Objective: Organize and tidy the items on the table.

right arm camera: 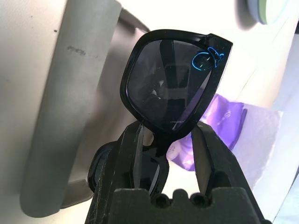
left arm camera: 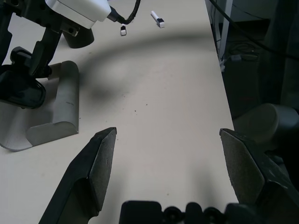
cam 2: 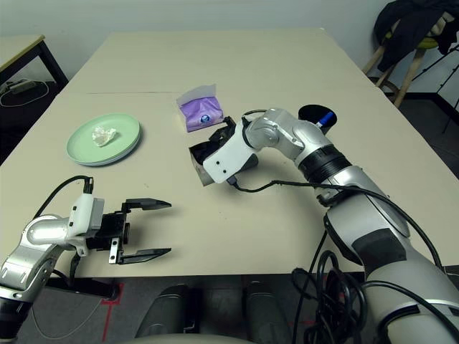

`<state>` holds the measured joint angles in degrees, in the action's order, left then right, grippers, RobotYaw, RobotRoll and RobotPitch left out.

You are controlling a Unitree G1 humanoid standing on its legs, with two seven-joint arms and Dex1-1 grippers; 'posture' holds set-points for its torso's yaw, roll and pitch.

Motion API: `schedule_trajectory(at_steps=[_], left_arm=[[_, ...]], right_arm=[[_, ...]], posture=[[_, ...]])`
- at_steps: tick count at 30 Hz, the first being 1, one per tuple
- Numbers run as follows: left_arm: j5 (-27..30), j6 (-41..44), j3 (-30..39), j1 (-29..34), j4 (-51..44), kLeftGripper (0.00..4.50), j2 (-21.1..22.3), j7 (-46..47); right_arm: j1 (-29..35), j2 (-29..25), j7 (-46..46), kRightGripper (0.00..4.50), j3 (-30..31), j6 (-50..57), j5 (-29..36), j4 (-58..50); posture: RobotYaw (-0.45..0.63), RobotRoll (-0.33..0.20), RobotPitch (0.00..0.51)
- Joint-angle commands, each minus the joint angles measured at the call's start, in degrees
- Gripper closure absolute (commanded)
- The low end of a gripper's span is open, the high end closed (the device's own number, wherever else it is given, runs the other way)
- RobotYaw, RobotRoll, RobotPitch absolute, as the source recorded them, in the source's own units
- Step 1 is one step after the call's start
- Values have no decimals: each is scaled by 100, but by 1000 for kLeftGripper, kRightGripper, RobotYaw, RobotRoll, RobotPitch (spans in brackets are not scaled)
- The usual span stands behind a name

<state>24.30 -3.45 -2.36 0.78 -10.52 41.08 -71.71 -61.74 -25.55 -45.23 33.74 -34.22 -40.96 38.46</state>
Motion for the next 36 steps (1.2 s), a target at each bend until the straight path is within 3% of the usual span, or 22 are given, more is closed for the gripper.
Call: schedule_trajectory(at_steps=[1, 36], left_arm=[[-69, 32, -39, 98, -150, 0, 66, 15], [-15, 116, 0, 388, -397, 0, 160, 27]], right_arm=[[-22, 26, 20, 2764, 88, -50, -12, 25], [158, 285, 201, 2764, 233, 271, -137, 142]], posture=[[104, 0, 91], [118, 0, 120]])
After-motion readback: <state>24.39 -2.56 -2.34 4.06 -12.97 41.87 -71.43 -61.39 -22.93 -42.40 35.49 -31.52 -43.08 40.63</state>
